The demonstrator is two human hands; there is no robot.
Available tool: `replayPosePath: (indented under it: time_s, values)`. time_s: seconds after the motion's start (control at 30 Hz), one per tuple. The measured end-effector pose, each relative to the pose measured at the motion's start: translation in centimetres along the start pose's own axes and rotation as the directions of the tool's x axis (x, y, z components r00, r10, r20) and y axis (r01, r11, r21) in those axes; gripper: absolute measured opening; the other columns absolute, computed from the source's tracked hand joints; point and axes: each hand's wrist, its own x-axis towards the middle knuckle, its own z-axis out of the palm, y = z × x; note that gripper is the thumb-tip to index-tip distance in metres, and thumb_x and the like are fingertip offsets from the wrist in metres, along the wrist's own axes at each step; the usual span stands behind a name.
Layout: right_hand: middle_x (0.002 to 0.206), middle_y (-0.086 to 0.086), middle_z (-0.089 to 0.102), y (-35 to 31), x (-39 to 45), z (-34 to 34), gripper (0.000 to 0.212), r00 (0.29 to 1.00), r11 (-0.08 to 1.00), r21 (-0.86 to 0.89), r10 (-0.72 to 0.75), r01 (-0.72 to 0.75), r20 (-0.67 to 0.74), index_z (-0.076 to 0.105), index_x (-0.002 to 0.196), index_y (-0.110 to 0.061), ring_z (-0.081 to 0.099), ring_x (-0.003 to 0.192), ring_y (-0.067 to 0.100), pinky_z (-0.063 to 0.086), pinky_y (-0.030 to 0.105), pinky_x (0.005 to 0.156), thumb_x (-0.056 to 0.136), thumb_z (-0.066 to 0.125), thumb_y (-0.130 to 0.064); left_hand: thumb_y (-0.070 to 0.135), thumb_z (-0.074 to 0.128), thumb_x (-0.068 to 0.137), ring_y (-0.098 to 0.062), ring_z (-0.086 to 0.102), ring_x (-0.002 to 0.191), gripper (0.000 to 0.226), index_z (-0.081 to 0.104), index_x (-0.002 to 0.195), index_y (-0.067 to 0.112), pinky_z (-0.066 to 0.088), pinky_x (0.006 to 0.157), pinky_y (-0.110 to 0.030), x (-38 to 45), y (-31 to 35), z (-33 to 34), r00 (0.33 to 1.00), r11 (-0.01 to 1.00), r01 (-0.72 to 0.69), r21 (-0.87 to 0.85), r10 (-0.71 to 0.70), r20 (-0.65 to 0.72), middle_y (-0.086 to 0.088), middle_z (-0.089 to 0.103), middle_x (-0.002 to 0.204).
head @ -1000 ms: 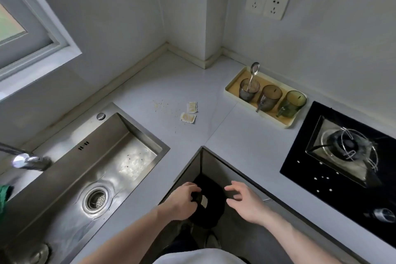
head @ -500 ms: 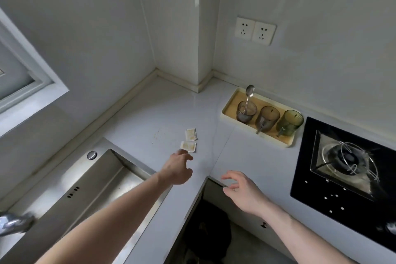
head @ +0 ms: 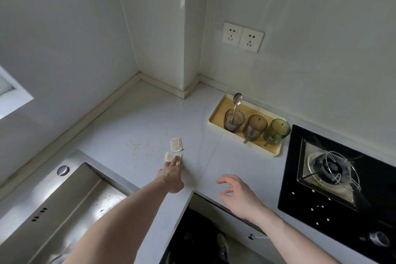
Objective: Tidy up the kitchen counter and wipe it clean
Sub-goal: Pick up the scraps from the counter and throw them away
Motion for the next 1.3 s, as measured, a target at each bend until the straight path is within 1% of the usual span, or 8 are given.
replayPosePath:
  time_s: [0.23,0.37,0.5,0.73,0.87,1.0,1.1,1.3]
  values:
    - [0.139,-0.023,0.034,-0.3,3.2,-2.4,0.032,0.995,0.996,-0.075,-0.046,0.053,0.087,0.054,0.13,-0.04,0.053,0.12,0.004,0.048,0.022,0.098,0.1,0.055,-0.029,0.017,0.051,0.088,-0.028,0.025,0.146,0.081,0.017,0.162,0.011,0.041,0.115,-0.044,0.7,0.9,0.1,0.997,0.994,0.041,-0.098,-0.047,-0.058,0.005,0.015,0.165]
    - [0.141,-0.02,0.036,-1.5,6.1,-2.9,0.031,0.984,0.986,-0.125,-0.094,0.114,0.151,0.054,0.131,-0.036,0.052,0.121,0.006,0.049,0.019,0.089,0.101,0.054,-0.028,0.016,0.049,0.089,-0.03,0.032,0.14,0.07,0.032,0.156,0.009,0.042,0.114,-0.041,-0.4,0.4,0.4,0.993,0.978,0.062,-0.201,-0.081,-0.09,-0.002,0.027,0.162]
    - [0.147,-0.014,0.037,-2.8,9.6,-2.2,0.04,0.964,0.953,-0.228,-0.149,0.2,0.222,0.051,0.139,-0.03,0.051,0.117,0.007,0.044,0.022,0.1,0.099,0.054,-0.025,0.011,0.047,0.088,-0.028,0.032,0.143,0.073,0.03,0.159,0.011,0.039,0.114,-0.035,-3.2,-0.5,1.0,0.982,0.946,0.041,-0.322,-0.097,-0.162,-0.001,0.027,0.164]
    - [0.165,-0.004,0.016,-5.7,16.1,-0.6,0.066,0.91,0.806,-0.474,-0.184,0.355,0.37,0.03,0.158,-0.018,0.032,0.146,0.023,0.028,0.031,0.119,0.096,0.053,-0.024,0.01,0.05,0.092,-0.016,0.045,0.137,0.065,0.041,0.156,0.019,0.036,0.11,-0.025,-8.9,-1.0,0.8,0.935,0.82,0.041,-0.572,-0.233,-0.266,0.01,0.035,0.159]
    - [0.166,-0.001,0.013,-7.6,18.4,0.9,0.069,0.88,0.702,-0.567,-0.188,0.432,0.437,0.028,0.158,-0.015,0.027,0.147,0.028,0.031,0.038,0.118,0.093,0.052,-0.021,0.01,0.05,0.093,-0.008,0.049,0.126,0.064,0.043,0.154,0.025,0.04,0.104,-0.022,-12.1,-0.4,0.7,0.907,0.75,0.027,-0.661,-0.296,-0.298,0.019,0.038,0.154]
    - [0.165,0.001,0.018,-8.8,19.9,2.4,0.065,0.871,0.648,-0.614,-0.167,0.45,0.462,0.031,0.155,-0.014,0.025,0.149,0.026,0.028,0.037,0.12,0.093,0.051,-0.018,0.013,0.048,0.089,-0.004,0.044,0.136,0.062,0.048,0.15,0.026,0.037,0.116,-0.027,-14.6,-0.3,1.0,0.888,0.662,0.009,-0.75,-0.35,-0.298,0.025,0.039,0.15]
    - [0.164,-0.004,0.017,-8.4,20.7,3.5,0.063,0.874,0.634,-0.638,-0.132,0.437,0.468,0.036,0.15,-0.015,0.025,0.148,0.022,0.03,0.036,0.119,0.089,0.051,-0.019,0.013,0.048,0.089,0.002,0.045,0.134,0.063,0.049,0.15,0.029,0.04,0.113,-0.025,-16.0,-0.2,1.3,0.874,0.615,0.009,-0.789,-0.388,-0.293,0.029,0.039,0.148]
    - [0.163,-0.004,0.019,-7.6,20.9,4.7,0.072,0.896,0.6,-0.679,-0.162,0.422,0.414,0.03,0.154,-0.014,0.025,0.148,0.021,0.03,0.039,0.118,0.086,0.053,-0.015,0.01,0.049,0.089,0.008,0.043,0.131,0.064,0.048,0.15,0.032,0.04,0.11,-0.019,-17.9,-0.3,1.6,0.867,0.613,0.004,-0.79,-0.395,-0.302,0.042,0.035,0.141]
